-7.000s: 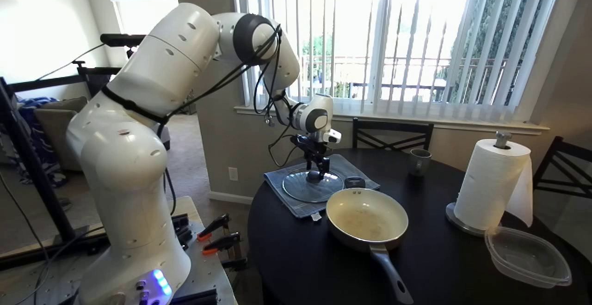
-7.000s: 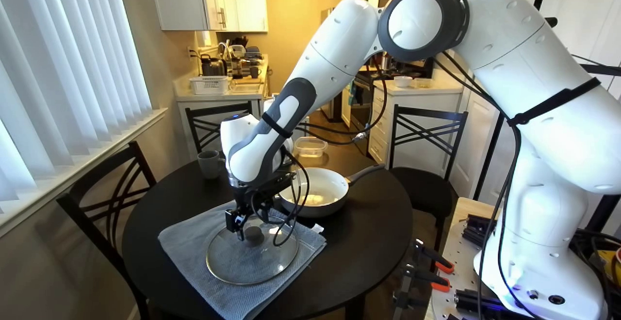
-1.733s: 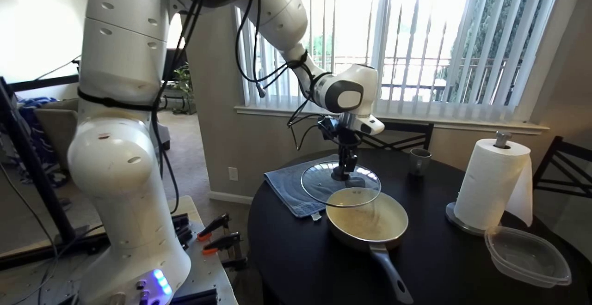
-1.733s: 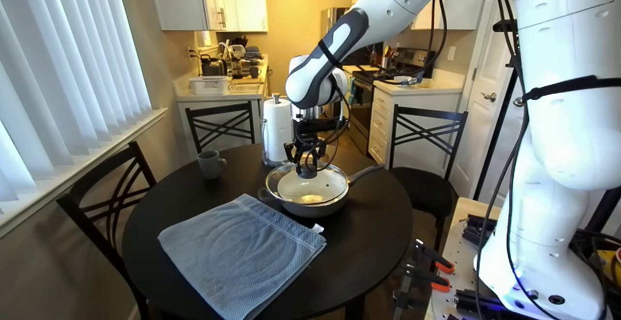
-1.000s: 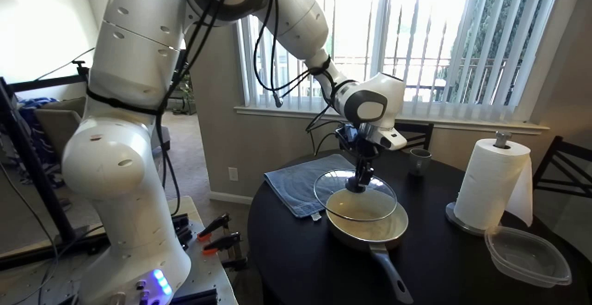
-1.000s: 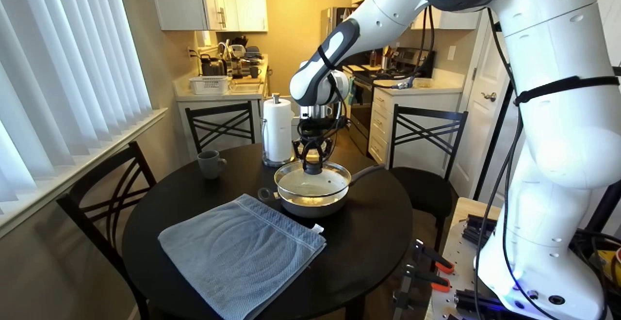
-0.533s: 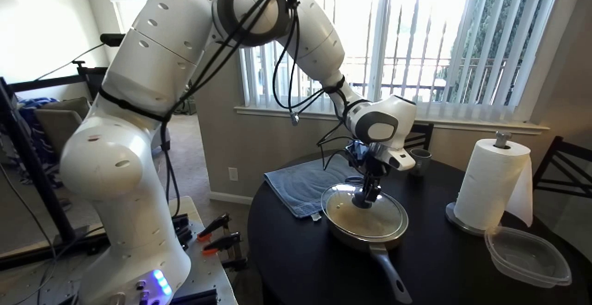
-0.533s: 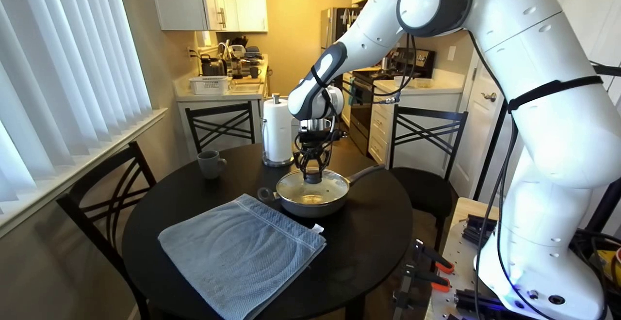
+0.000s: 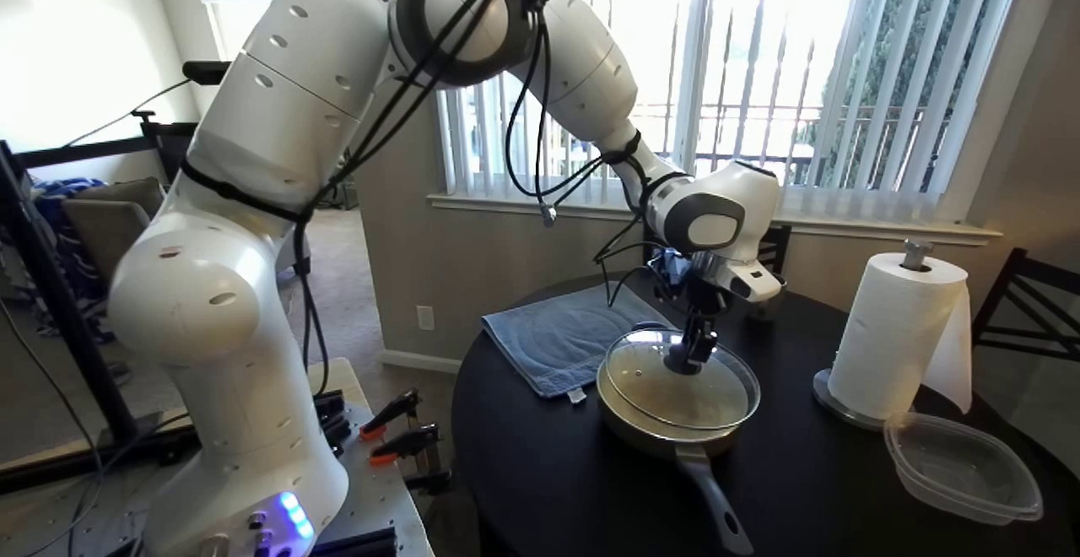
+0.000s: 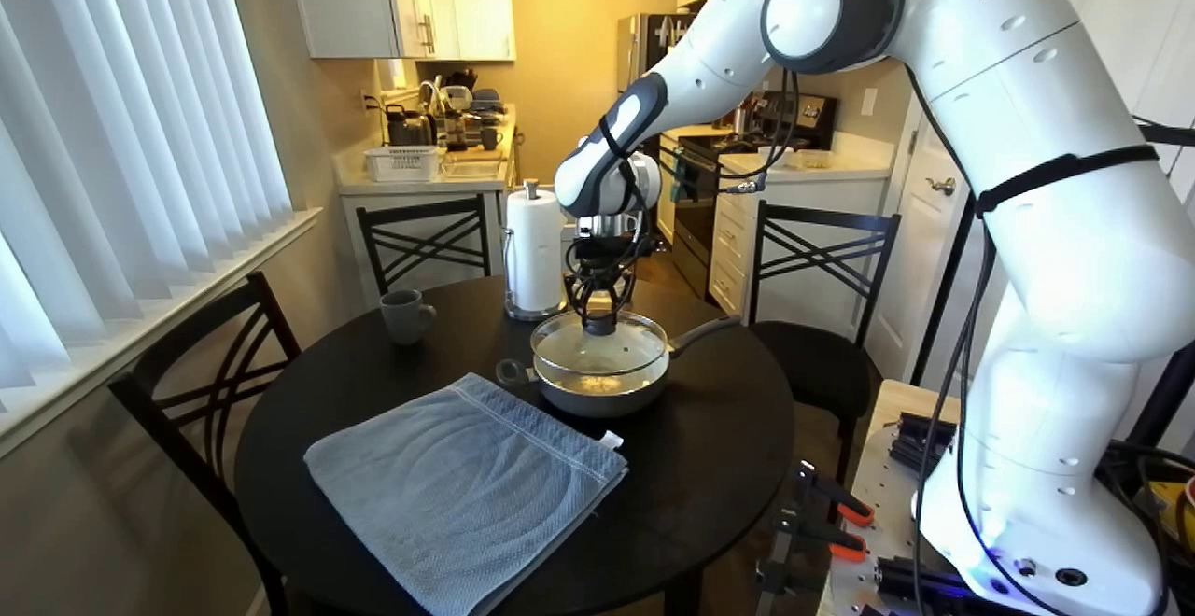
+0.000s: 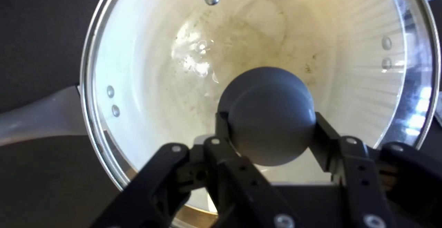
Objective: Pick up the clear lid and put it on the gray pan
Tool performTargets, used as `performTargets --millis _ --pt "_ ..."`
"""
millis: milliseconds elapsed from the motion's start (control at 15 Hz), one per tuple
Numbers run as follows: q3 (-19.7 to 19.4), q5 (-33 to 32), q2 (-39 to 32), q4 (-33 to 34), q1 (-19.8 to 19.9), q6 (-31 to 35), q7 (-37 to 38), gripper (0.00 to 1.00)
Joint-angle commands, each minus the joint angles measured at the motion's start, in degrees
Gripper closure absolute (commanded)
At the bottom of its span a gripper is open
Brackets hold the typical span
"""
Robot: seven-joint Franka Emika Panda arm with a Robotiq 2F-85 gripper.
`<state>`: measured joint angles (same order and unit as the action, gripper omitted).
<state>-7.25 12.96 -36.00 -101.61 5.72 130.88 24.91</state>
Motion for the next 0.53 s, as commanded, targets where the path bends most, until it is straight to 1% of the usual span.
performTargets --millis 0,267,467 --pt "-0.59 -1.03 -0.50 1.87 -1.37 -2.73 1.53 0.67" --pt "-0.94 -2.26 -1.91 1.62 -3.04 -2.62 2.33 0.67" --pt "-1.23 -2.58 -1.60 0.92 -3.81 -1.61 2.55 0.67"
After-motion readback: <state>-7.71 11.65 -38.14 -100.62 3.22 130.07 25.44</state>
